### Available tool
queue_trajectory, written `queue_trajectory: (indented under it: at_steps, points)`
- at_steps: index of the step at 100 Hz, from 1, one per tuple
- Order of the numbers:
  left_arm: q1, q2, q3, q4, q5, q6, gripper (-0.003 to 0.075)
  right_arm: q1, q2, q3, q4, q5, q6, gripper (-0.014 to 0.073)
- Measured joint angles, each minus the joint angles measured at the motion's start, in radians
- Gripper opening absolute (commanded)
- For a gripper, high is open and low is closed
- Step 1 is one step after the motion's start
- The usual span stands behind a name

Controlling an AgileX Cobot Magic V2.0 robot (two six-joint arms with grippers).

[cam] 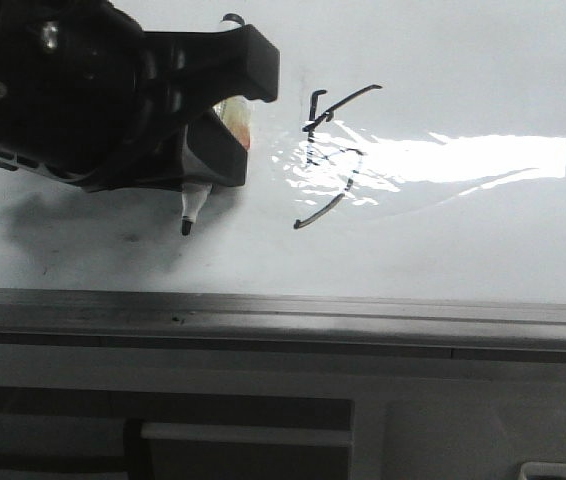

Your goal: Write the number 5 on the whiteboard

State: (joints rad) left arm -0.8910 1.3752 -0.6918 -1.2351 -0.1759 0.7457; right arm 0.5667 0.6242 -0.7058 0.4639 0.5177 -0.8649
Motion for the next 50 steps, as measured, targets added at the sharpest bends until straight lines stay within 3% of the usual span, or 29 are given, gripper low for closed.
queue_trajectory:
  at_steps: [13,33,50]
  points:
    - [0.0,0.0,0.0,0.0,0.0,0.0,-0.0001,0.0,0.0,0.0,0.007,0.0,0.0,-0.0062]
    - [0.0,0.002,0.0,0.0,0.0,0.0,0.0145,0.0,0.0,0.0,0.014,0.0,0.002,-0.0062]
    - [0.0,0.002,0.0,-0.013,0.0,0.0,0.015,0.0,0.0,0.0,0.016,0.0,0.004,-0.0062]
